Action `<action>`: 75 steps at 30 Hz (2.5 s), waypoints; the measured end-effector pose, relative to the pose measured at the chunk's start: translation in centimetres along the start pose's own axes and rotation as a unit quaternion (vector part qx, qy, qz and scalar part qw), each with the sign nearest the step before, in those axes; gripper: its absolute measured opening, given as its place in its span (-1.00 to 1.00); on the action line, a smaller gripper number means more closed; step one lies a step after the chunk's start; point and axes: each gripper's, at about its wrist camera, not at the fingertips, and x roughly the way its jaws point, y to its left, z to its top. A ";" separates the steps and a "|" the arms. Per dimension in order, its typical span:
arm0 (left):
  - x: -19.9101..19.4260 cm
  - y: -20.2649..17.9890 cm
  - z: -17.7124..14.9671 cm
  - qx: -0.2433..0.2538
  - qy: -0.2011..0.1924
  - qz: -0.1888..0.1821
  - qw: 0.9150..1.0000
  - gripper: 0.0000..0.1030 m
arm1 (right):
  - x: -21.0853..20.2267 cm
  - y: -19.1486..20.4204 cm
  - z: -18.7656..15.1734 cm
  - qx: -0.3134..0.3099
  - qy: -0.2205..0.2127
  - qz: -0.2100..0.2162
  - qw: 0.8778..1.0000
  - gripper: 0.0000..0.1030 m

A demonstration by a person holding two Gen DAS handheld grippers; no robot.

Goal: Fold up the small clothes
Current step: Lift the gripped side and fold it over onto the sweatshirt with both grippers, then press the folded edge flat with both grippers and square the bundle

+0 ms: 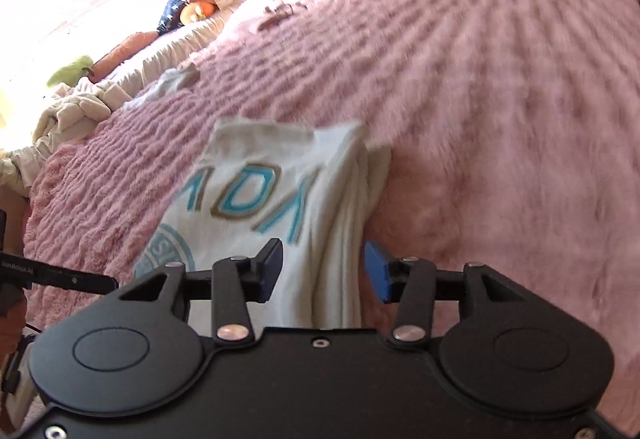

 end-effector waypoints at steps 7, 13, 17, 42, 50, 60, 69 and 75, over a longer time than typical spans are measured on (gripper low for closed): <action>6.9 -1.8 6.3 0.008 -0.056 0.011 0.998 -0.08 | 8.0 2.8 4.2 -0.084 -0.007 -0.038 0.996 -0.34; 10.7 -0.3 6.0 0.011 -0.030 0.026 0.999 -0.05 | 11.9 -0.3 3.0 -0.064 0.044 -0.085 0.993 -0.73; 8.9 -0.2 8.3 -0.018 -0.052 -0.009 0.998 -0.06 | 10.0 -0.3 3.9 -0.025 0.011 -0.054 0.998 -0.69; 4.1 -2.8 7.0 -0.013 -0.074 0.018 0.997 0.04 | 2.6 2.6 1.3 0.004 -0.009 -0.008 1.000 -0.48; 3.8 -4.5 -4.2 0.034 -0.050 0.033 0.998 0.05 | 1.0 3.3 -5.6 -0.005 0.021 -0.075 0.997 -0.46; 1.7 -5.4 -5.5 0.021 -0.061 0.025 0.998 0.06 | -2.1 2.8 -6.3 0.048 0.004 -0.066 0.997 -0.44; 4.1 -4.0 -9.1 0.012 -0.040 0.053 0.998 0.10 | -1.2 3.2 -9.8 0.025 0.029 -0.093 0.995 -0.44; 3.8 -4.0 -8.8 -0.002 -0.040 0.056 0.998 0.13 | -1.2 3.4 -10.0 0.020 0.036 -0.097 0.994 -0.43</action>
